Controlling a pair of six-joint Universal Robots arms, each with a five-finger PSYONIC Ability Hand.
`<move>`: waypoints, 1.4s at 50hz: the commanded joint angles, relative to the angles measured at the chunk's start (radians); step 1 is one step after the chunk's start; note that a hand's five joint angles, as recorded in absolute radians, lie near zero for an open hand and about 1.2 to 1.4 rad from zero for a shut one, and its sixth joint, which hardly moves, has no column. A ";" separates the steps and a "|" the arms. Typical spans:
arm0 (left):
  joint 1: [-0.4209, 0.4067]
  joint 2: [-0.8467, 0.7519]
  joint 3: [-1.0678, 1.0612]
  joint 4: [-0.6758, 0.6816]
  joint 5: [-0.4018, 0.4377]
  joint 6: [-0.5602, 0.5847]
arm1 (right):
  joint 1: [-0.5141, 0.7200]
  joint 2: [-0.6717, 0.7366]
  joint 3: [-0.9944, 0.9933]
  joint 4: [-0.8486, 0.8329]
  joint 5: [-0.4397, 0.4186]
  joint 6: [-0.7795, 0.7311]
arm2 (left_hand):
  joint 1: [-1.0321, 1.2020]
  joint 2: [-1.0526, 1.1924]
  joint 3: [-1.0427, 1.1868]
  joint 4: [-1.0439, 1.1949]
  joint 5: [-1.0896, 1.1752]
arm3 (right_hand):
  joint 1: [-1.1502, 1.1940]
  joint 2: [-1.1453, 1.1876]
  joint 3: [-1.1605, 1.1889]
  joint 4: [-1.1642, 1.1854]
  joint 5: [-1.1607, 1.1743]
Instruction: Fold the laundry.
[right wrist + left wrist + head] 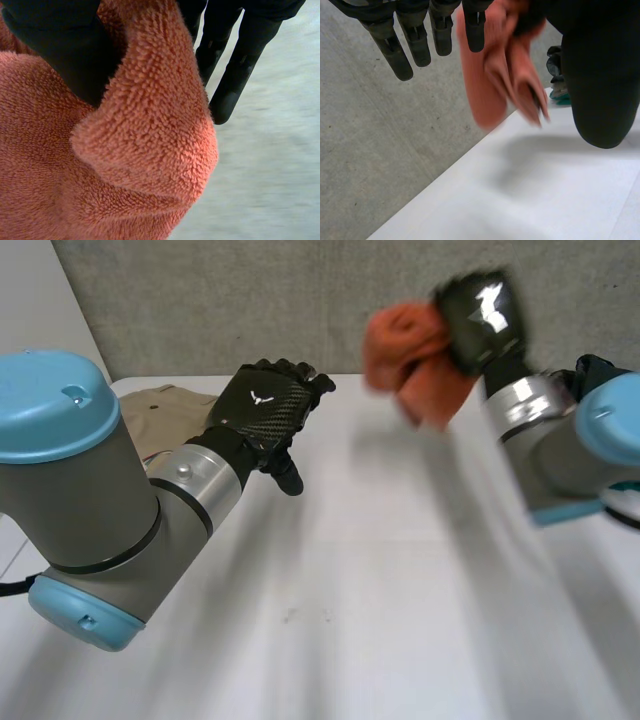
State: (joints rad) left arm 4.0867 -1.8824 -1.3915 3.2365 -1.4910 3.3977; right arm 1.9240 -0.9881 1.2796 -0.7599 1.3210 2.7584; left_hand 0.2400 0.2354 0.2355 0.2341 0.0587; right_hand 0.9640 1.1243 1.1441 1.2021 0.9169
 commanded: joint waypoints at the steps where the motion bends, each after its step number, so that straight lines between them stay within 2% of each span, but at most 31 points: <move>1: -0.002 0.008 -0.004 0.000 0.000 0.000 | -0.242 -0.009 -0.091 -0.151 -0.005 0.179 | 0.000 0.005 0.004 0.006 0.007 | 0.432 0.272 0.252 0.194 0.305; 5: -0.005 0.008 -0.009 0.000 0.000 0.000 | -0.377 0.050 -0.146 -0.162 -0.006 0.240 | 0.000 0.005 0.004 0.006 0.007 | 0.432 0.272 0.252 0.194 0.305; 12: -0.008 0.006 -0.012 0.002 0.001 -0.001 | -0.536 0.199 -0.201 -0.167 -0.054 0.313 | 0.000 0.005 0.004 0.006 0.007 | 0.432 0.272 0.252 0.194 0.305; 20: -0.009 -0.001 -0.027 0.003 0.001 -0.001 | -0.674 0.379 -0.181 -0.177 -0.300 0.334 | 0.000 0.005 0.004 0.006 0.007 | 0.432 0.272 0.252 0.194 0.305; 23: -0.009 -0.004 -0.027 0.005 0.001 -0.003 | -0.704 0.425 -0.164 -0.174 -0.373 0.326 | 0.000 0.005 0.004 0.006 0.007 | 0.432 0.272 0.252 0.194 0.305; 26: -0.011 -0.004 -0.027 0.005 0.001 -0.003 | -0.714 0.439 -0.158 -0.174 -0.404 0.323 | 0.000 0.005 0.004 0.006 0.007 | 0.432 0.272 0.252 0.194 0.305; 34: -0.016 -0.001 -0.027 0.005 0.001 -0.003 | -0.721 0.425 -0.160 -0.173 -0.402 0.319 | -0.003 0.002 0.001 0.003 0.004 | 0.432 0.272 0.252 0.194 0.305; 35: -0.016 0.000 -0.027 0.005 0.003 -0.003 | -0.721 0.421 -0.160 -0.168 -0.398 0.319 | -0.003 0.002 0.001 0.003 0.004 | 0.432 0.272 0.252 0.194 0.305; 36: -0.017 0.003 -0.027 0.005 0.005 -0.005 | -0.723 0.401 -0.158 -0.156 -0.372 0.319 | -0.006 -0.001 -0.001 0.000 0.001 | 0.271 0.110 0.090 0.032 0.143; 38: -0.023 0.006 -0.027 0.005 0.005 -0.008 | -0.721 0.373 -0.152 -0.138 -0.341 0.319 | -0.006 -0.001 -0.001 0.000 0.001 | -0.289 -0.449 -0.469 -0.527 -0.417; 39: -0.032 0.008 -0.029 0.005 0.008 -0.014 | -0.721 0.333 -0.144 -0.095 -0.297 0.319 | -0.006 -0.001 -0.001 0.000 0.001 | -0.716 -0.876 -0.896 -0.954 -0.844; 40: -0.037 0.009 -0.029 0.005 0.011 -0.017 | -0.721 0.316 -0.143 -0.067 -0.275 0.317 | -0.009 -0.004 -0.004 -0.003 -0.002 | -0.789 -0.950 -0.970 -1.028 -0.917; 43: -0.048 0.020 -0.037 0.005 0.046 -0.023 | -0.721 0.254 -0.138 0.044 -0.215 0.308 | -0.009 -0.004 -0.004 -0.003 -0.002 | -0.789 -0.950 -0.970 -1.028 -0.917; 46: -0.049 0.037 -0.049 0.006 0.081 -0.024 | -0.721 0.217 -0.138 0.120 -0.198 0.290 | -0.009 -0.004 -0.004 -0.003 -0.002 | -0.789 -0.950 -0.970 -1.028 -0.917; 53: -0.052 0.080 -0.084 0.006 0.166 -0.029 | -0.721 0.102 -0.097 0.335 -0.139 0.126 | -0.012 -0.007 -0.007 -0.006 -0.005 | -0.789 -0.950 -0.970 -1.028 -0.917; 56: -0.055 0.095 -0.098 0.006 0.192 -0.029 | -0.740 0.057 -0.091 0.442 -0.045 0.052 | -0.012 -0.007 -0.007 -0.006 -0.005 | -0.789 -0.950 -0.970 -1.028 -0.917; 57: -0.055 0.100 -0.101 0.006 0.198 -0.029 | -0.763 0.040 -0.091 0.489 0.011 0.026 | -0.012 -0.007 -0.007 -0.006 -0.005 | -0.789 -0.950 -0.970 -1.028 -0.917; 60: -0.058 0.115 -0.107 0.006 0.212 -0.029 | -0.800 0.011 -0.098 0.545 0.108 -0.012 | -0.015 -0.010 -0.010 -0.009 -0.008 | -0.789 -0.950 -0.970 -1.028 -0.917; 61: -0.059 0.120 -0.109 0.006 0.213 -0.029 | -0.821 -0.007 -0.109 0.563 0.174 -0.032 | -0.015 -0.010 -0.010 -0.009 -0.008 | -0.789 -0.950 -0.970 -1.028 -0.917; 65: -0.059 0.137 -0.112 0.008 0.213 -0.031 | -0.839 -0.064 -0.134 0.544 0.279 -0.098 | -0.018 -0.013 -0.013 -0.012 -0.011 | -0.789 -0.950 -0.970 -1.028 -0.917; 70: -0.054 0.161 -0.107 0.026 0.210 -0.031 | -0.832 -0.136 -0.117 0.384 0.281 -0.117 | -0.035 -0.031 -0.031 -0.029 -0.029 | -0.789 -0.950 -0.970 -1.028 -0.917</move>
State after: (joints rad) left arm 4.0285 -1.7460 -1.5030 3.2440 -1.2746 3.3682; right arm 1.0907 -1.0429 1.1555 -0.2136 1.5671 2.6766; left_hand 0.2400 0.2325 0.2355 0.2315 0.0543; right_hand 0.2401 0.2200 0.2172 0.2235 0.0523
